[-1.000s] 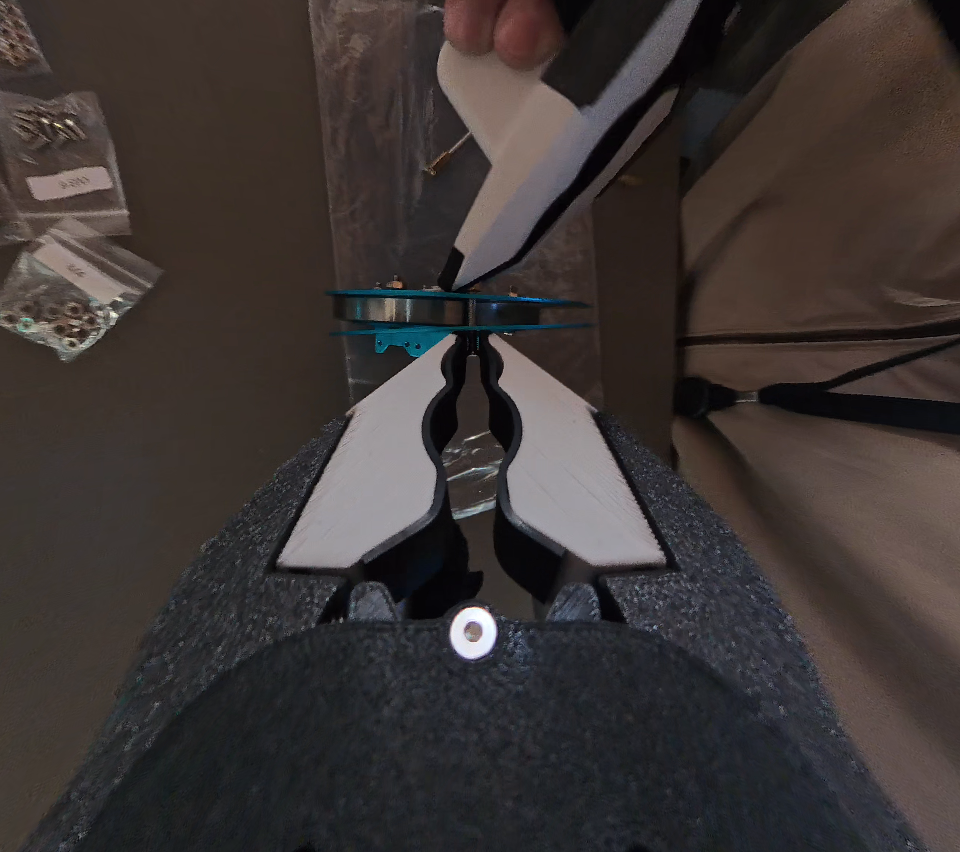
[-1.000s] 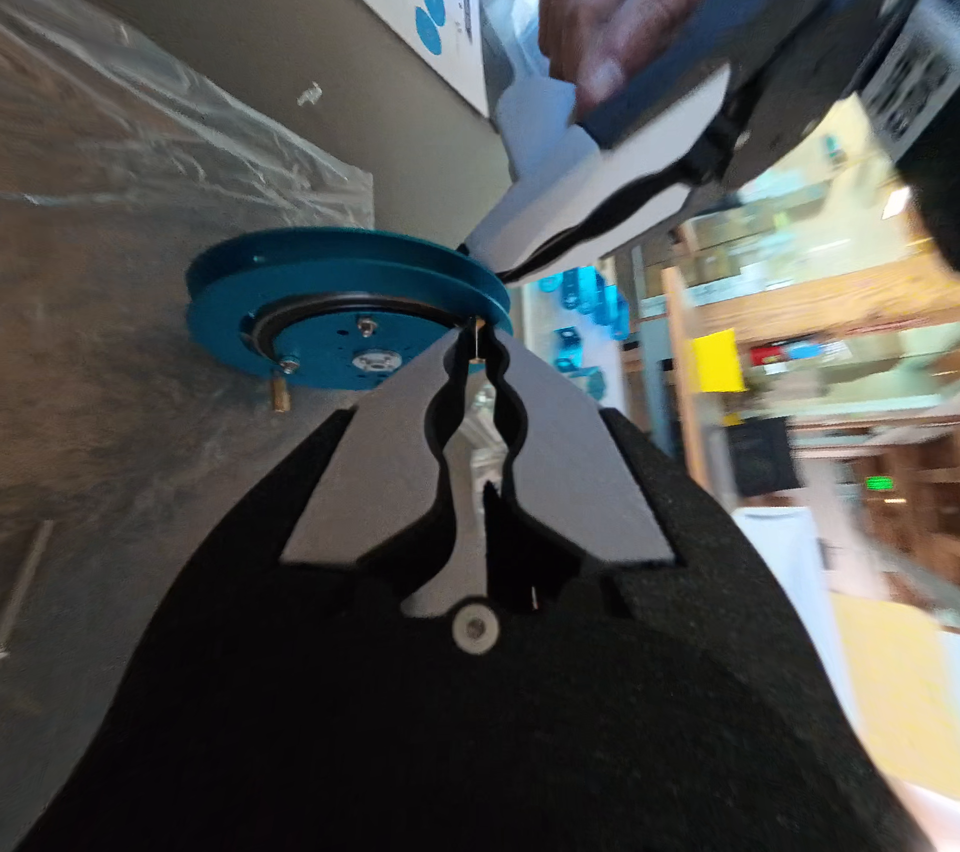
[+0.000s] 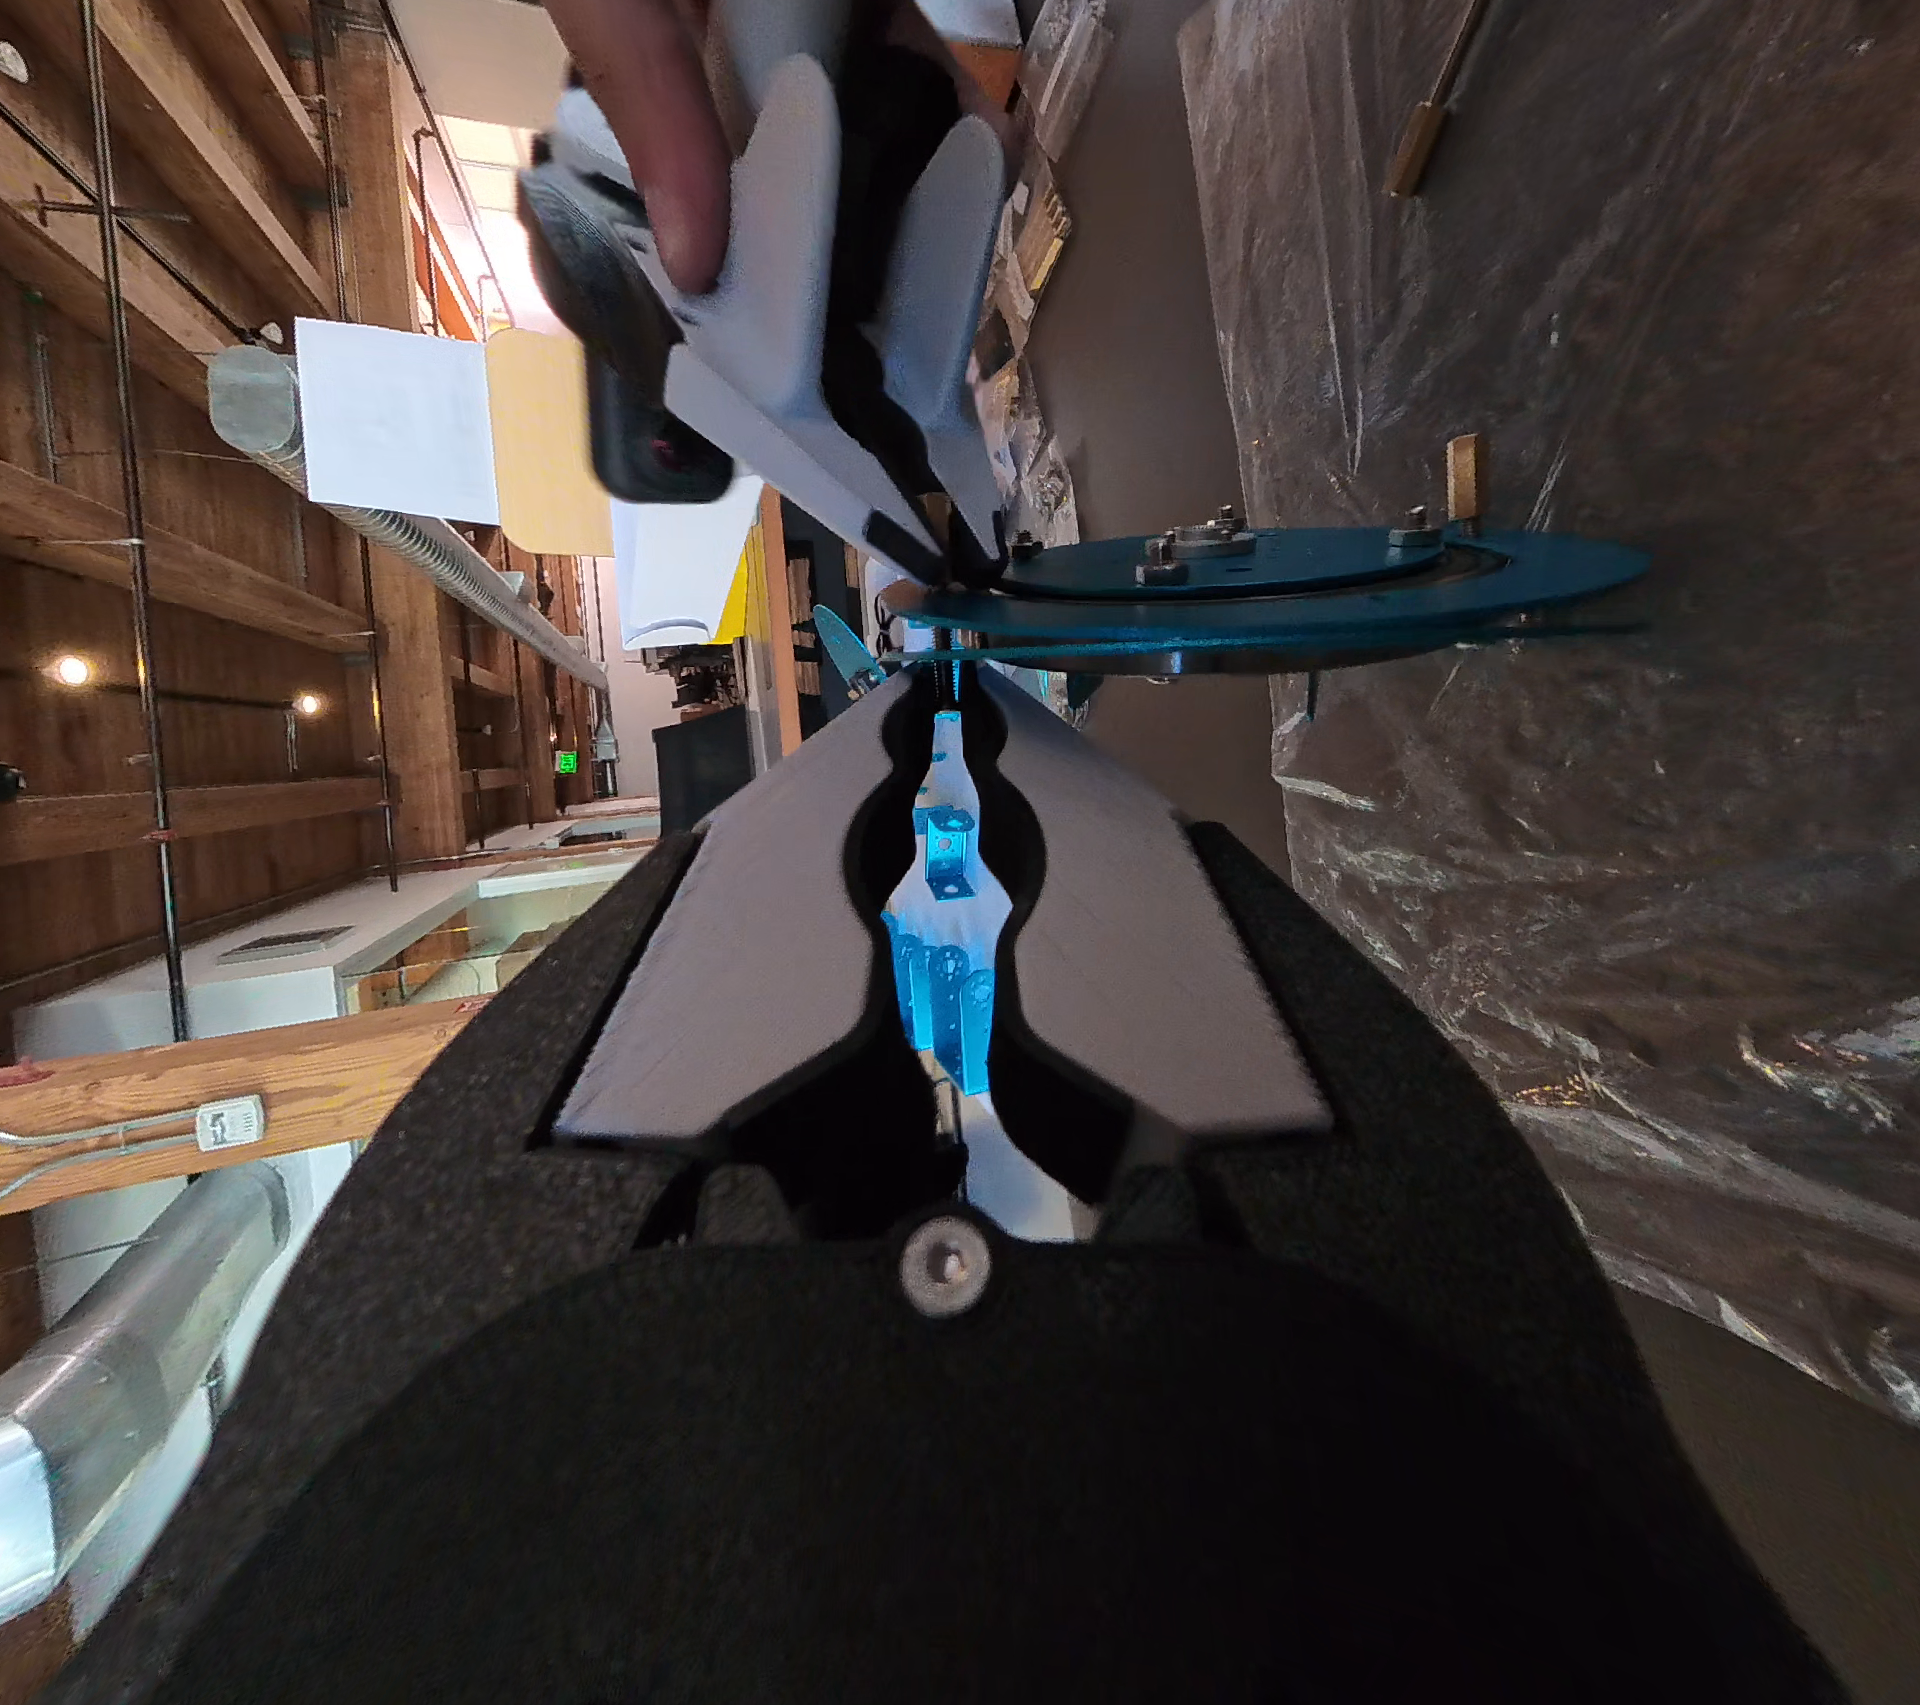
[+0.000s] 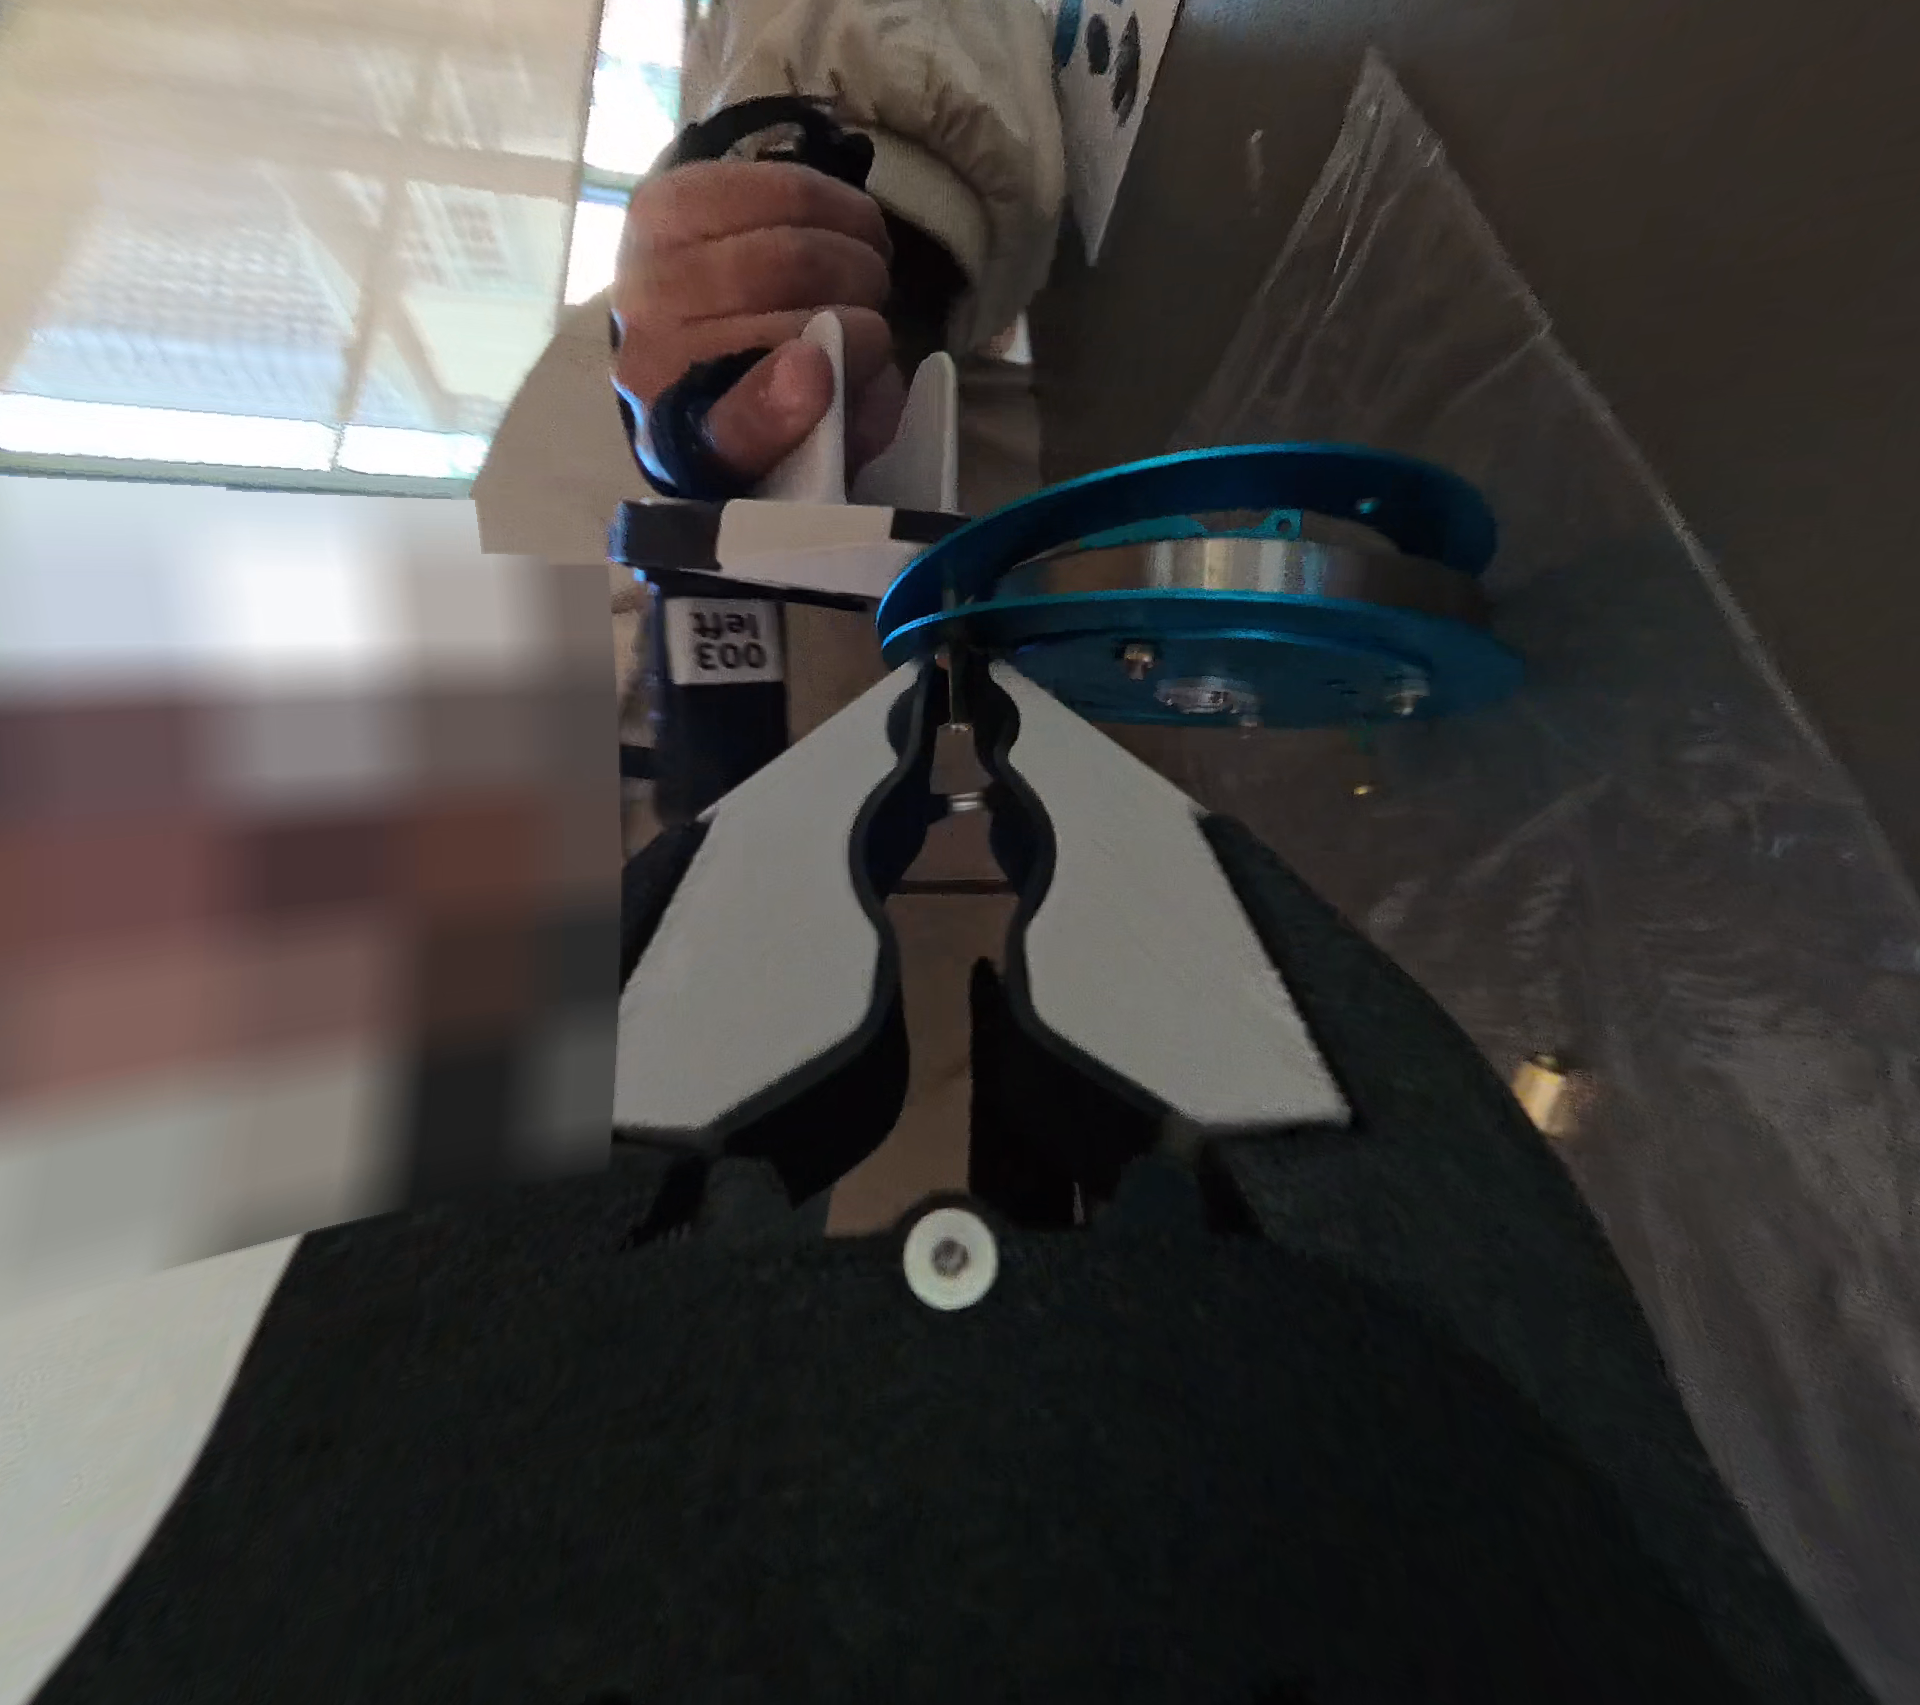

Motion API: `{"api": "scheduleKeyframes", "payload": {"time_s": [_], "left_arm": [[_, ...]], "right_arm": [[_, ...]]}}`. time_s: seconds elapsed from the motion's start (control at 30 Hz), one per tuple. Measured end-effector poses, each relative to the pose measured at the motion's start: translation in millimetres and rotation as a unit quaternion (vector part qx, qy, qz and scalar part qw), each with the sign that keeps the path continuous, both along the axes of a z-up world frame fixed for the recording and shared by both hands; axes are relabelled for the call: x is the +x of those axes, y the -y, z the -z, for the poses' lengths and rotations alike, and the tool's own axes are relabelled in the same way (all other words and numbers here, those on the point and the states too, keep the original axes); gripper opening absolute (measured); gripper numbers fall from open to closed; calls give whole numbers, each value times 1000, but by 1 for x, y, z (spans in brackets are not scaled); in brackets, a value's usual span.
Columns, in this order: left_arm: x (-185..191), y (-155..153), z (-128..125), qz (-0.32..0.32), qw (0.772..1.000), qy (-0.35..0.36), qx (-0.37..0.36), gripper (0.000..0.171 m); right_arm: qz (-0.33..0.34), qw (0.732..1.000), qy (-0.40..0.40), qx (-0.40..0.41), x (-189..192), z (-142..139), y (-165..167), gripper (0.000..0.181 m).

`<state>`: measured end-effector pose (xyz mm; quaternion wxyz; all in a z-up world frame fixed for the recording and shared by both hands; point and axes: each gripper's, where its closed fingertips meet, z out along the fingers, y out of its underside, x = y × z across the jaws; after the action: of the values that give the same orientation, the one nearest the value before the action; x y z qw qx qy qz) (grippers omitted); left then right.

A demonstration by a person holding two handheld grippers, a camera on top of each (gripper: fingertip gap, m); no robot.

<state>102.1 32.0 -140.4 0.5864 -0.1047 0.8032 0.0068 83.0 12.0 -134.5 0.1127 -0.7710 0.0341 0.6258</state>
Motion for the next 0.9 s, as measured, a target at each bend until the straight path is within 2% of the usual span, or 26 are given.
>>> {"api": "scheduleKeyframes", "payload": {"time_s": [0.03, 0.1, 0.13, 0.17, 0.2, 0.23, 0.27, 0.33, 0.4, 0.47, 0.5, 0.53, 0.57, 0.67, 0.77, 0.8, 0.83, 0.87, 0.9], "left_arm": [[0, 0, 0, 0, 1000, -2, -8, 2], [0, -1, 0, -1, 999, -15, -36, 3], [-1, -2, 0, -2, 998, -25, -55, 3], [-1, -3, 1, -2, 997, -35, -74, 3], [-1, -4, 1, -1, 994, -47, -94, 3], [-1, -4, 1, 2, 992, -59, -114, 3], [-1, -4, 2, 6, 989, -73, -132, 3], [-1, -4, 3, 9, 978, -110, -175, 3], [-2, 0, 2, 21, 960, -161, -228, 3], [-4, 1, 3, 27, 943, -212, -254, 3], [-4, 1, 3, 27, 936, -233, -262, 3], [-4, 1, 4, 26, 929, -253, -269, 3], [-4, 0, 4, 23, 920, -273, -279, 3], [-5, 1, 5, 17, 899, -319, -301, 3], [-7, 5, 4, 21, 886, -343, -312, 3], [-7, 6, 4, 24, 884, -347, -312, 3], [-7, 7, 4, 23, 886, -346, -308, 3], [-6, 7, 5, 24, 888, -344, -304, 3], [-5, 7, 6, 23, 892, -339, -298, 3]], "right_arm": [[-2, 999, 33, 30, 1, 1, 0, 5], [-6, 988, 115, 99, 5, 1, 0, 18], [-3, 974, 169, 149, 9, 0, -1, 23], [3, 949, 239, 204, 16, -1, -2, 25], [3, 910, 321, 264, 22, -1, -3, 29], [-6, 857, 394, 333, 25, -3, -1, 34], [-7, 790, 474, 388, 29, -4, -1, 37], [8, 637, 619, 459, 39, -8, -4, 37], [5, 489, 721, 491, 37, -7, -5, 37], [-20, 351, 796, 493, 31, 1, -8, 47], [-27, 286, 820, 494, 28, 4, -10, 43], [-32, 232, 837, 494, 27, 6, -12, 38], [-36, 195, 846, 495, 25, 10, -13, 35], [-17, 138, 866, 481, 27, 9, -15, 30], [-1, 123, 880, 458, 30, 1, -15, 25], [-5, 122, 884, 451, 33, 1, -16, 18], [-10, 118, 887, 446, 34, 1, -16, 16], [-8, 100, 889, 446, 35, -5, -16, 5], [-20, 99, 890, 444, 35, -5, -15, 4]]}}
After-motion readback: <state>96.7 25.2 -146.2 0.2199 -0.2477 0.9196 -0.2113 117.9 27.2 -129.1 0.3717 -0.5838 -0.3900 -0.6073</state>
